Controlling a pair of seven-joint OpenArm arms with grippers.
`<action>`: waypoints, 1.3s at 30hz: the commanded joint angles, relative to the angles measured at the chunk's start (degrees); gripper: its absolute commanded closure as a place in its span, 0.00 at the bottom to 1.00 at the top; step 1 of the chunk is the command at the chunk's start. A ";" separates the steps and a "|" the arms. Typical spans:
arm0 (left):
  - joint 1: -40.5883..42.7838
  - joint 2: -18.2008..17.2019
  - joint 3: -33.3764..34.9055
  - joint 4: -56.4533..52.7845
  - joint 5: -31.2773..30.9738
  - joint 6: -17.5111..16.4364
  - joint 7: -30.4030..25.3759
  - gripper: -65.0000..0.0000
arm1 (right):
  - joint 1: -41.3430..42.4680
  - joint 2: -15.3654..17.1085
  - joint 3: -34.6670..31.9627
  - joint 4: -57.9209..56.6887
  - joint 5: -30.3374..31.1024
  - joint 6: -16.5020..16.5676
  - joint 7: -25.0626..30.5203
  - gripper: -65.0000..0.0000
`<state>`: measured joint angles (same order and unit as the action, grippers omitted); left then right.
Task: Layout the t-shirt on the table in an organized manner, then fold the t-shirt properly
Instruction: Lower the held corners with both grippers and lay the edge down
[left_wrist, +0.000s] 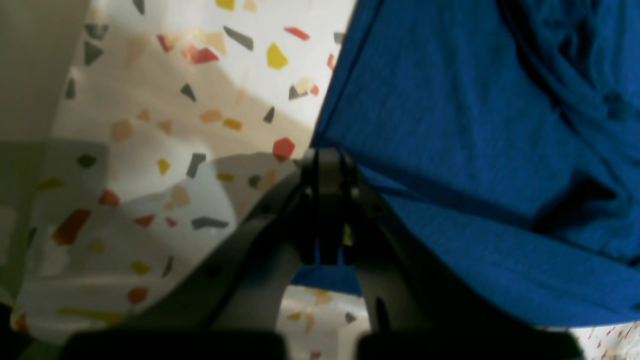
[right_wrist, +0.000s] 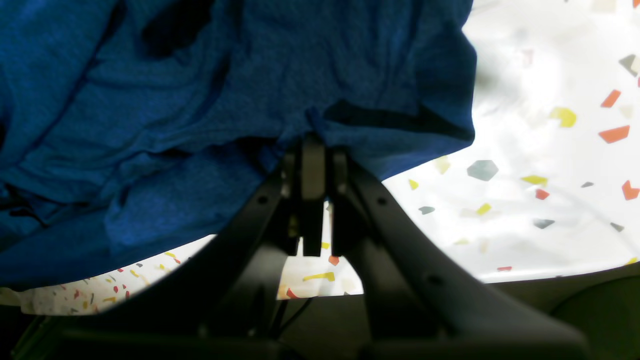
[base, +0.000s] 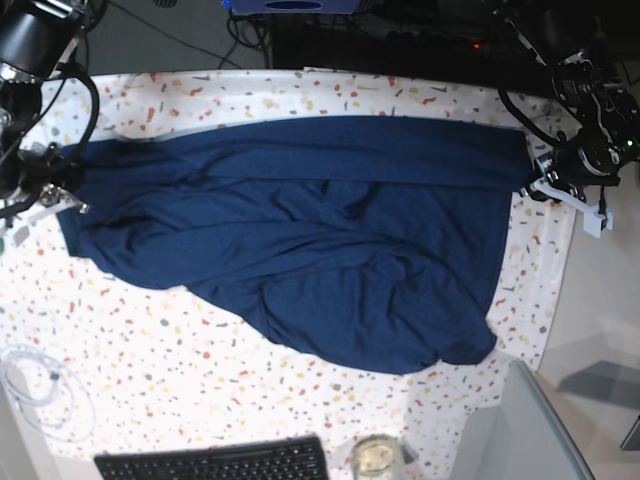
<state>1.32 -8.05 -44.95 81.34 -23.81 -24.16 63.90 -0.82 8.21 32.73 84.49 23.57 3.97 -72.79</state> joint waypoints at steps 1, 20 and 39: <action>-0.84 -1.04 -0.19 -0.07 -0.49 -0.06 -0.56 1.00 | 0.95 0.98 0.10 0.22 0.38 -0.32 0.75 1.00; -1.54 -1.04 0.07 -2.35 -0.49 0.03 -5.31 1.00 | 3.76 3.79 -7.10 -4.80 0.38 -0.41 5.76 1.00; -6.03 -0.69 0.16 -6.75 4.69 0.03 -5.39 1.00 | 4.20 3.53 -7.37 -4.80 0.38 -0.41 5.76 1.00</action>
<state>-3.77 -7.88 -44.60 73.84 -18.39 -23.97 59.37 2.48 11.00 25.21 78.96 23.75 3.81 -67.46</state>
